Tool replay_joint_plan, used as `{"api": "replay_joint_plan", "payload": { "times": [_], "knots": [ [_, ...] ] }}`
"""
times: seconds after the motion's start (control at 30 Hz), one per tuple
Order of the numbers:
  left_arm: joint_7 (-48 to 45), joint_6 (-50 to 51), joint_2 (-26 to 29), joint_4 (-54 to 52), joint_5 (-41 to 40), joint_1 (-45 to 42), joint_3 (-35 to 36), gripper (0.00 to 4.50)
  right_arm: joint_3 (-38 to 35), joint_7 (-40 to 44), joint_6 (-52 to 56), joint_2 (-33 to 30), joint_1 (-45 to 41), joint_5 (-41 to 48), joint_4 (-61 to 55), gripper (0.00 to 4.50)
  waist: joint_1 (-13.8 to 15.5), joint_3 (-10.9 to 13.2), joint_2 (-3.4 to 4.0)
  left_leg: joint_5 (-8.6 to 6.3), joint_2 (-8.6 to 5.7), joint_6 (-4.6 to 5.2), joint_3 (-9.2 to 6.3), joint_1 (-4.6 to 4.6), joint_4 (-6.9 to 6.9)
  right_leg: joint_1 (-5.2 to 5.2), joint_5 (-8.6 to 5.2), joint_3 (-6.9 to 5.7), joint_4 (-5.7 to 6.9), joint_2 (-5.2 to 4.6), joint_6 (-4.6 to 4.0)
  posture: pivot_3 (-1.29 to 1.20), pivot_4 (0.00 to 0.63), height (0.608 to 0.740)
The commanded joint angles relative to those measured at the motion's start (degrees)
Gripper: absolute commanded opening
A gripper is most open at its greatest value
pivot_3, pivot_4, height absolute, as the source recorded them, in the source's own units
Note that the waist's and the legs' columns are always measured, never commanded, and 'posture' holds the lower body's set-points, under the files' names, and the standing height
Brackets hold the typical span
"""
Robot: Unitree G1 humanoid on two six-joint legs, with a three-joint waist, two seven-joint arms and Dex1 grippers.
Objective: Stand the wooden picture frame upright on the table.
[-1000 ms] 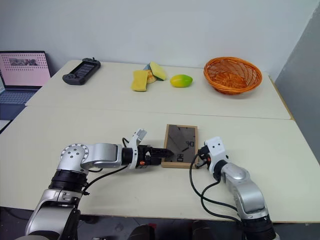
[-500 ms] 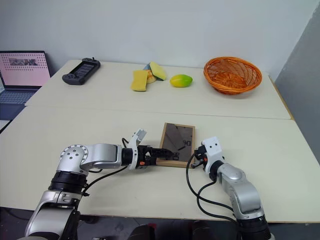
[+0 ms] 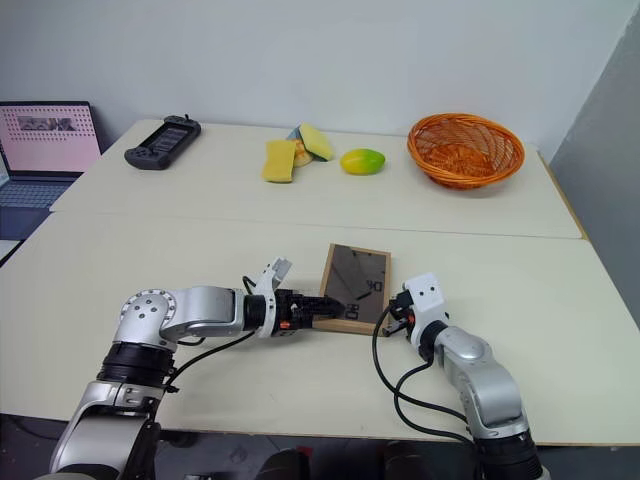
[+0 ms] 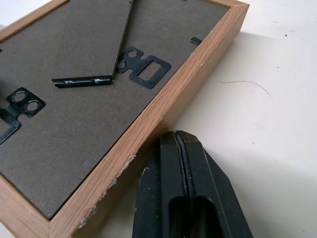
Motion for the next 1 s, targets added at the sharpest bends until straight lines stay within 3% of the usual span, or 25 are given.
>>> {"api": "replay_joint_plan", "payload": {
  "times": [0.03,0.2,0.57,0.87,1.0],
  "knots": [
    [0.41,-0.61,-0.34,-0.98,-1.73,-0.11,0.37,2.11,0.27,0.14,-0.84,-0.1,-0.89,0.88,-2.01,0.0,0.0,0.0,0.0,0.0,0.0,0.0,0.0,0.0,-0.01,0.0,0.0,0.0,-0.01,0.0,0.0,0.0,0.15,0.74],
    [1.12,-1.3,-0.32,-1.75,-2.99,0.14,0.12,1.31,0.31,0.03,-0.97,-0.12,-0.96,1.02,-1.8,0.0,0.02,0.0,0.0,0.0,0.0,0.0,0.0,-0.02,-0.02,0.01,0.0,0.0,-0.11,-0.01,0.0,0.0,0.15,0.74],
    [-1.31,-2.57,0.54,1.07,-1.68,-2.65,2.08,1.3,-0.86,0.94,-2.4,-3.21,-1.27,0.02,-0.6,0.0,0.06,0.0,0.0,0.01,0.0,-0.02,-0.01,-0.06,-0.04,0.02,0.01,0.0,-0.23,-0.01,0.0,0.0,0.15,0.74],
    [-15.38,-4.09,0.59,4.59,9.74,-12.2,7.8,1.3,-3.09,2.28,-4.29,-6.91,-1.06,0.64,2.04,0.0,0.37,0.06,0.0,0.07,-0.06,-0.13,-0.04,-0.22,-0.07,-0.07,0.02,-0.02,-0.34,-0.02,-0.02,0.0,0.15,0.74],
    [-34.03,-9.66,3.88,-2.69,24.07,-18.57,6.92,1.3,-4.4,4.23,-6.12,-8.99,-0.89,1.01,4.72,0.0,0.45,0.08,-0.02,0.11,-0.23,-0.19,-0.05,-0.36,-0.15,-0.18,0.04,-0.03,-0.39,-0.17,-0.1,0.0,0.15,0.74]
  ]
}}
